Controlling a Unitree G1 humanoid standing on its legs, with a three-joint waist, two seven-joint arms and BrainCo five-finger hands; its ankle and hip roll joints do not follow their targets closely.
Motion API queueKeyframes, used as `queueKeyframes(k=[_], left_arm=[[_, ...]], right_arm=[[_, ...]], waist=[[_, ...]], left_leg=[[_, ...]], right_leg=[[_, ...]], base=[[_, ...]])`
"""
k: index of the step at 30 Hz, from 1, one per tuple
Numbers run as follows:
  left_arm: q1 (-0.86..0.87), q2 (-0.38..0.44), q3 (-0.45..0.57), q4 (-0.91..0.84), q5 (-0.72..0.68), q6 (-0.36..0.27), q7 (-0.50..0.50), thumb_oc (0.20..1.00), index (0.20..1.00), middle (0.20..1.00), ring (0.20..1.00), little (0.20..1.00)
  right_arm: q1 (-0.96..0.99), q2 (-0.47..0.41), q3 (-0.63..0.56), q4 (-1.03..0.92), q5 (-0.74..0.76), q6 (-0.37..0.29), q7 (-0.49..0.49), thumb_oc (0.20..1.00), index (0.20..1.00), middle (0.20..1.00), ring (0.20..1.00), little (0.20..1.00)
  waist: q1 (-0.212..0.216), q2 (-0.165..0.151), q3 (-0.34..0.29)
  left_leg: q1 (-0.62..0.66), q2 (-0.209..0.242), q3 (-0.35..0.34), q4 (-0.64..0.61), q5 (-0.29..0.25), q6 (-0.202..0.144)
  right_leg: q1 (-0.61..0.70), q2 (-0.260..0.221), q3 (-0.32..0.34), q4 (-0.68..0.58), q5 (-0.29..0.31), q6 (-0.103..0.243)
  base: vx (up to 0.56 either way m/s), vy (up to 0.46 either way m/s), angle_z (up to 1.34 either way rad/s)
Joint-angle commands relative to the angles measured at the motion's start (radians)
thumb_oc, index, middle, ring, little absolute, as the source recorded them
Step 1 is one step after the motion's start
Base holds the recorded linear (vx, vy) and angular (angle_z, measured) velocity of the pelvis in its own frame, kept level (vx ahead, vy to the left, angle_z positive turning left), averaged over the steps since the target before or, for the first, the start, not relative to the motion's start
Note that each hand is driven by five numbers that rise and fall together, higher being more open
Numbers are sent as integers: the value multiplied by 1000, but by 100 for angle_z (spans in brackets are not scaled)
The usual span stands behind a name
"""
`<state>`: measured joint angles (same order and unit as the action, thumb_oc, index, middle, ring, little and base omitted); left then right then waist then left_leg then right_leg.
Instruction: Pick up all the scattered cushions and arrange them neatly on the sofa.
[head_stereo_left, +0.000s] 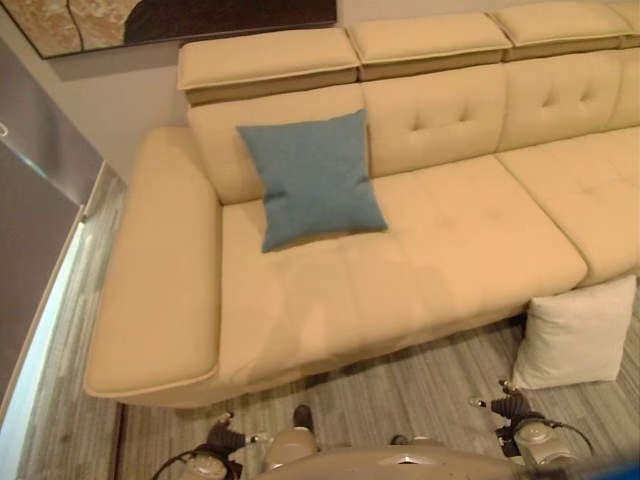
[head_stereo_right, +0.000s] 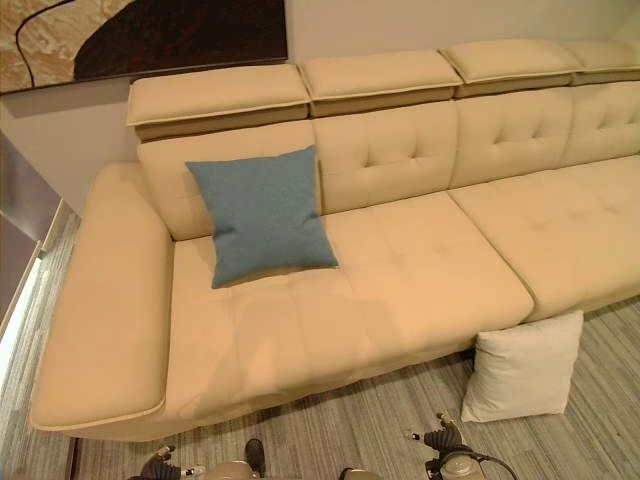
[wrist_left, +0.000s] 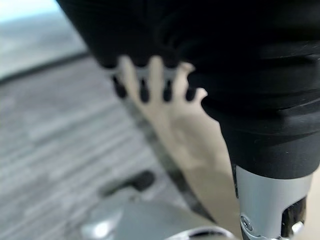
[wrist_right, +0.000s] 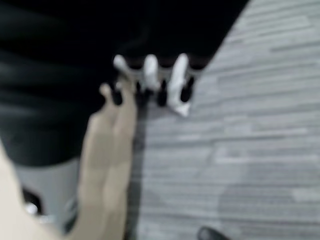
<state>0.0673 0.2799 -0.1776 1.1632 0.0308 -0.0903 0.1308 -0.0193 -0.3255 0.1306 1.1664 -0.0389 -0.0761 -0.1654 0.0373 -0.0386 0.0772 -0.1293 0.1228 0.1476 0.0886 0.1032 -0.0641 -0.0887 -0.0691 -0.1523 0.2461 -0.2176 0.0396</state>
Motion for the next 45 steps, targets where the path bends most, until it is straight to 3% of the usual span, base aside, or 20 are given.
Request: queueKeyframes(k=[1, 2, 3, 4, 5, 6, 7, 8, 11, 14, 17, 21, 25, 26, 29, 32, 35, 38, 41, 45], left_arm=[[-92, 38, 6, -28, 7, -12, 10, 1000, 1000, 1000, 1000, 1000], [-107, 32, -5, -30, 6, -14, 6, 1000, 1000, 1000, 1000, 1000], [-107, 32, -5, -30, 6, -14, 6, 1000, 1000, 1000, 1000, 1000], [-106, 23, -5, -26, 3, -12, 3, 1000, 1000, 1000, 1000, 1000], [-105, 22, -5, -26, 3, -12, 3, 1000, 1000, 1000, 1000, 1000], [-105, 7, -7, -22, -4, -12, 3, 1000, 1000, 1000, 1000, 1000], [-106, 7, -7, -22, -4, -12, 3, 1000, 1000, 1000, 1000, 1000], [-106, -4, -17, -26, -4, -13, 3, 1000, 1000, 1000, 1000, 1000], [-114, -15, -28, -21, -4, -12, 3, 1000, 1000, 1000, 1000, 1000], [-142, -14, -49, -21, 15, -13, 5, 1000, 1000, 1000, 1000, 1000], [-157, -1, -59, -19, 40, -13, 8, 1000, 1000, 1000, 1000, 1000], [-156, 17, -41, -14, 33, 1, 6, 1000, 1000, 1000, 1000, 1000], [-127, 17, -19, -2, 34, 4, -5, 1000, 1000, 1000, 1000, 1000], [-127, 18, -19, -2, 34, 5, -5, 1000, 1000, 1000, 1000, 1000], [-112, 10, -10, 6, 40, 7, 4, 1000, 1000, 1000, 1000, 1000], [-112, 10, -10, 6, 40, 7, 4, 1000, 1000, 1000, 1000, 1000], [-119, -15, -28, 26, 46, 8, -3, 1000, 1000, 1000, 1000, 1000], [-121, -22, -39, 23, 50, 10, -5, 1000, 1000, 1000, 1000, 1000], [-127, -33, -61, 15, 43, 13, -7, 1000, 1000, 1000, 1000, 1000], [-134, -45, -76, 16, 22, 8, 0, 1000, 1000, 1000, 1000, 1000]], right_arm=[[-41, -5, 37, -8, 53, -18, -28, 1000, 1000, 1000, 1000, 1000], [-42, -4, 48, -5, 54, -20, -28, 1000, 1000, 1000, 1000, 1000], [-43, -3, 48, -4, 54, -20, -28, 1000, 1000, 1000, 1000, 1000], [-45, -6, 47, 3, 48, -18, -24, 1000, 1000, 1000, 1000, 1000], [-45, -6, 47, 2, 48, -18, -24, 1000, 1000, 1000, 1000, 1000], [-41, -8, 50, 5, 44, -12, -19, 1000, 1000, 1000, 1000, 1000], [-41, -8, 49, 5, 44, -12, -19, 1000, 1000, 1000, 1000, 1000], [-36, -11, 49, 12, 39, -9, -15, 1000, 1000, 1000, 1000, 1000], [-41, -13, 38, 14, 38, -4, -16, 1000, 1000, 1000, 1000, 1000], [-51, -9, 21, 15, 52, 5, -20, 1000, 1000, 1000, 1000, 1000], [-46, 2, 23, 18, 46, 14, -19, 1000, 1000, 1000, 1000, 1000], [-35, 13, 22, 37, 57, 11, -20, 1000, 1000, 1000, 1000, 1000], [-12, 10, 8, 65, 55, 11, -14, 1000, 1000, 1000, 1000, 1000], [-12, 10, 7, 65, 55, 11, -14, 1000, 1000, 1000, 1000, 1000], [-17, 20, 6, 71, 56, 16, -22, 1000, 1000, 1000, 1000, 1000], [-17, 20, 6, 71, 56, 16, -22, 1000, 1000, 1000, 1000, 1000], [-18, 28, 15, 49, 87, 4, -26, 1000, 1000, 1000, 1000, 1000], [-11, 34, 16, 45, 96, 0, -23, 1000, 1000, 1000, 1000, 1000], [5, 36, 26, 24, 129, -18, -29, 1000, 1000, 1000, 1000, 1000], [-2, 29, 33, 18, 139, -24, -31, 1000, 1000, 1000, 1000, 1000]], waist=[[-26, -55, 76], [-24, -61, 93], [-26, -62, 91], [-36, -77, 84], [-35, -76, 86], [-32, -70, 85], [-33, -72, 83], [-41, -54, 74], [-55, -36, 75], [-77, -40, 89], [-86, -45, 107], [-55, -17, 125], [-22, -8, 92], [-22, -8, 90], [22, -20, 57], [22, -20, 57], [-13, -14, 44], [-23, -12, 48], [-34, -29, 94], [-14, -33, 100]], left_leg=[[-93, -80, -21, 164, -124, -7], [-78, -107, -85, 191, -174, -2], [-80, -108, -86, 189, -171, -2], [-56, -112, -132, 225, -211, 0], [-54, -110, -132, 228, -214, 0], [1, -109, -206, 237, -222, 1], [0, -111, -207, 233, -218, 2], [43, -113, -288, 183, -223, -5], [104, -110, -271, 86, -257, 1], [108, -139, -229, 39, -266, 21], [97, -160, -183, 20, -258, 35], [63, -136, -88, 4, -211, 56], [67, -118, -20, -16, -191, 69], [64, -118, -20, -16, -189, 69], [56, -104, 72, -29, -175, 57], [57, -104, 72, -29, -175, 57], [89, -78, 89, -63, -144, 31], [81, -64, 84, -37, -143, 20], [28, -4, 62, 165, -165, 3], [-45, -87, -71, 130, -153, 12]], right_leg=[[67, -4, 28, -197, 146, 78], [49, -5, 38, -198, 172, 75], [47, -6, 37, -199, 173, 75], [36, -22, 49, -215, 198, 82], [38, -21, 49, -215, 198, 81], [23, -19, 78, -211, 222, 85], [21, -21, 77, -212, 223, 85], [-2, -18, 101, -206, 233, 99], [-44, -22, 121, -183, 243, 113], [-121, -53, 138, -191, 328, 156], [-170, -74, 120, -235, 373, 182], [-145, -99, -64, -101, 269, 129], [-38, -110, -123, -25, 185, 111], [-40, -110, -123, -27, 187, 110], [41, -113, -196, -109, 173, 124], [41, -113, -196, -109, 173, 124], [72, -53, -137, -200, 172, 113], [74, -37, -121, -216, 174, 102], [112, -1, -88, -239, 162, 58], [116, 15, -57, -245, 163, 55]], base=[[-307, 9, 16], [-307, 10, -2], [-260, 53, -33], [-93, 42, -43], [-194, 135, -51], [-104, 91, -29], [-169, 202, -43], [-64, 109, -56], [-141, 211, -56], [-261, 268, -80], [-288, 218, -109], [-312, 167, -96], [-146, 55, -95], [-126, -29, -104], [-93, -88, -89], [-5, -43, -73], [12, -297, 1], [-16, -138, -24], [-27, -258, 0], [98, -93, -38]])
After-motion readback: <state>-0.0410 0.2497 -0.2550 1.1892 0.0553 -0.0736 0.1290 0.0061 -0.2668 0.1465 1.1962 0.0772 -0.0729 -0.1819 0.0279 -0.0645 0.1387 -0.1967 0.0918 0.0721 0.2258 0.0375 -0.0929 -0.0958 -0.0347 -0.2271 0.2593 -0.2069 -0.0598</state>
